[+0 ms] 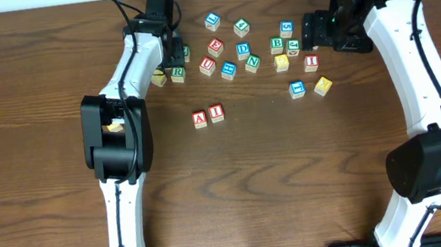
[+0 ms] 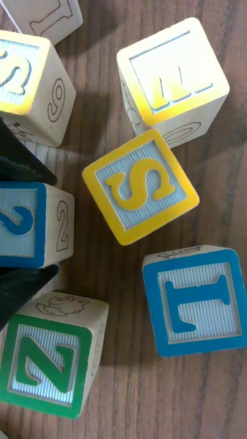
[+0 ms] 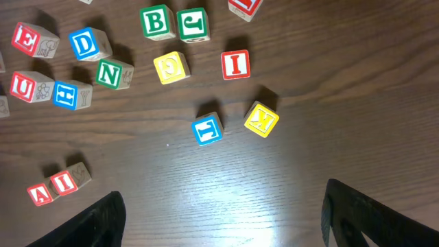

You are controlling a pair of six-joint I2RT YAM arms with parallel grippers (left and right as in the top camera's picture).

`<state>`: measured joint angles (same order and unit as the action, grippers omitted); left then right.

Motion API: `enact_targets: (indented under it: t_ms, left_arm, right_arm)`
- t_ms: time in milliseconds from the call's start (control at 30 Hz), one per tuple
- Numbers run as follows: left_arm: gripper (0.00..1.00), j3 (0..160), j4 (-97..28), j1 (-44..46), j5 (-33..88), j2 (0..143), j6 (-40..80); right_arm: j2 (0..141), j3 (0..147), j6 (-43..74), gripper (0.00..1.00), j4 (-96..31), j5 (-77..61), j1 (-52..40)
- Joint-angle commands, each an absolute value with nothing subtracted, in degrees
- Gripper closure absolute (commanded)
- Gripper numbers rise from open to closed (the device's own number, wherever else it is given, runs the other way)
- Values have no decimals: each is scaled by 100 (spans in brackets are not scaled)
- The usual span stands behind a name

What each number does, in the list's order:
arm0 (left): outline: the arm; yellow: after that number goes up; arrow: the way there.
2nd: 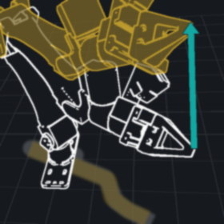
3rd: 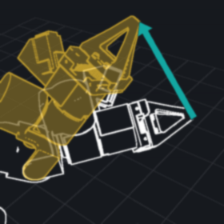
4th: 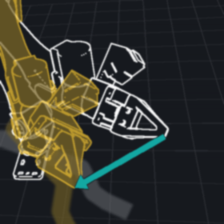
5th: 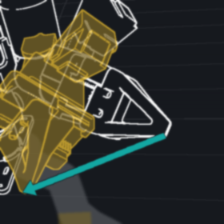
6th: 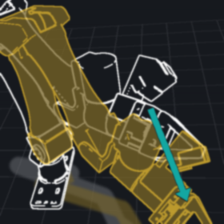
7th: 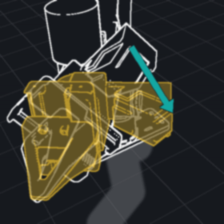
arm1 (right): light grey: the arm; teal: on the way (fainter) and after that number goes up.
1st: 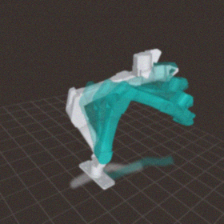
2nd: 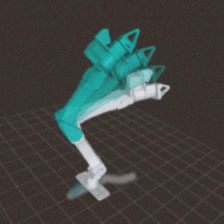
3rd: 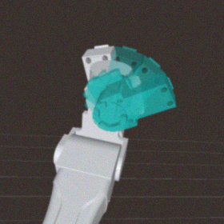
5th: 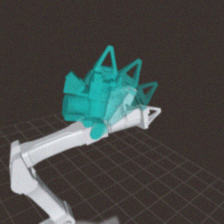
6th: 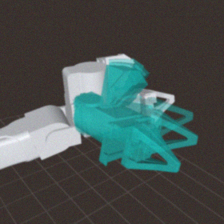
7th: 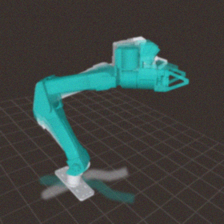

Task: Spell out AI2
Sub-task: 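Lower the left gripper onto the blue 2 block and grasp it, then carry the blue 2 block right and set it beside the I block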

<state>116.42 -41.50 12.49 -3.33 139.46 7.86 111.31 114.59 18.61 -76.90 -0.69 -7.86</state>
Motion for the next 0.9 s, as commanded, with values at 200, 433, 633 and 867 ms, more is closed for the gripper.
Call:
enact_targets:
  t_ms: [200, 433, 633, 867]
  left_arm:
    - [68, 11616, -4150, 1240, -366, 13461, 819]
    - [68, 11616, -4464, 1352, -364, 12654, 821]
    - [69, 11616, -5022, 1710, -364, 12027, 1133]
    - [69, 11596, -5887, 2228, -342, 11926, 1966]
  right_arm:
    - [11161, 11461, 1835, 12, -7697, -82, -829]
    - [11161, 11461, 1833, 12, -7688, -67, -829]
    - [11161, 11461, 1835, 12, -7561, 8, -768]
    - [11161, 11461, 1835, 12, -7378, 8, -458]
